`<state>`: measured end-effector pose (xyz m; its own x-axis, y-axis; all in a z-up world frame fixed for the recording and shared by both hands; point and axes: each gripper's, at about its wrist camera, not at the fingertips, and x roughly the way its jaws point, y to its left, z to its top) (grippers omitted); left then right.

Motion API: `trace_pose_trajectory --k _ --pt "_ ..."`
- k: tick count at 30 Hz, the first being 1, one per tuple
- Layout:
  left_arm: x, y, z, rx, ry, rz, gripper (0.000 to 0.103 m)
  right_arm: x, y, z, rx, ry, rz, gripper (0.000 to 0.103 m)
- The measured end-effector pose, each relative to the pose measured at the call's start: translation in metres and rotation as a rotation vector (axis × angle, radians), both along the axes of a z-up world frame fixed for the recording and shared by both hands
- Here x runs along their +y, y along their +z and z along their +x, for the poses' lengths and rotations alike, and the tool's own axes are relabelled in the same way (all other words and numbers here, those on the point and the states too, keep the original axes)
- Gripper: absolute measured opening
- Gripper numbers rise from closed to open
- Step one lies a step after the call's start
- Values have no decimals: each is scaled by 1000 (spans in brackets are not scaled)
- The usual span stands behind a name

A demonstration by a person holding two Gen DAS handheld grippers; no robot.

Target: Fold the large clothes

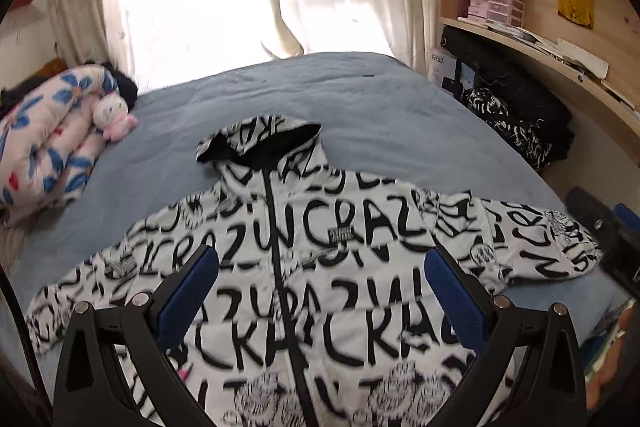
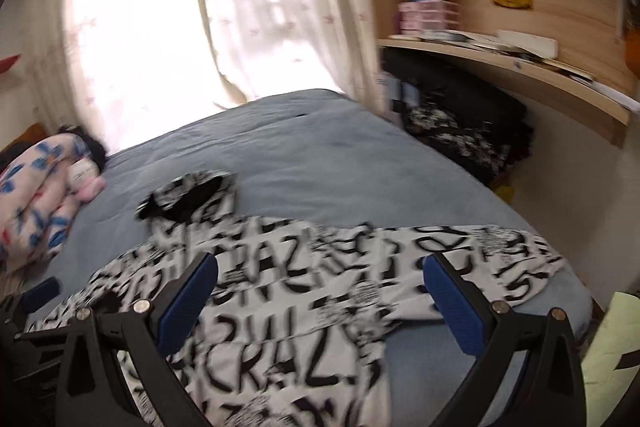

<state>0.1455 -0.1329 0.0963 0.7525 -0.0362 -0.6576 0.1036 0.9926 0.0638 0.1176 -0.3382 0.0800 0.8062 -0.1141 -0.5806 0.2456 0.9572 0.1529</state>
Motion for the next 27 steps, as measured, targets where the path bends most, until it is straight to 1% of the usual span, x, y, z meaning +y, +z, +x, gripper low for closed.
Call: trace_pose_trajectory --k 2,3,5,7,8,9,11,13,15,16,18,19,21,23,25,27 --pt "-12 1 13 -3 -10 10 102 -18 -2 8 19 -25 29 103" --pt "-18 0 19 -2 -15 8 102 -26 -4 11 29 -43 28 103" --pt "-28 -1 31 -9 -23 -10 102 -41 -7 17 48 -120 -18 103" --pt "-38 -5 45 -14 -30 -30 102 -56 -10 20 60 -182 -31 103" --pt "-41 -8 48 -14 -34 -39 102 -64 -13 22 63 -202 -19 103" --pt "-46 -11 53 -18 -45 -49 102 -78 -20 24 78 -236 13 103" --pt "-58 -22 63 -21 -58 -45 102 -100 -32 26 98 -291 69 103" --pt "-69 -33 73 -16 -71 -46 102 -122 -53 28 132 -356 134 103" --pt "-78 -46 82 7 -87 -73 102 -139 -75 29 174 -413 190 100" --pt "-83 -55 87 31 -98 -98 102 -148 -90 28 201 -452 224 96" --pt "-92 -71 97 83 -118 -130 102 -160 -114 28 246 -501 273 94" --pt "-97 -82 102 113 -123 -135 102 -167 -130 28 271 -531 308 91" --pt "-107 -99 107 149 -122 -122 102 -177 -152 26 299 -569 358 87" --pt "-118 -117 110 172 -131 -91 102 -187 -174 22 338 -621 397 85" --pt "-128 -130 110 179 -139 -53 102 -194 -190 19 341 -645 439 81" --pt "-135 -139 110 183 -145 -23 102 -199 -196 19 339 -647 446 77"
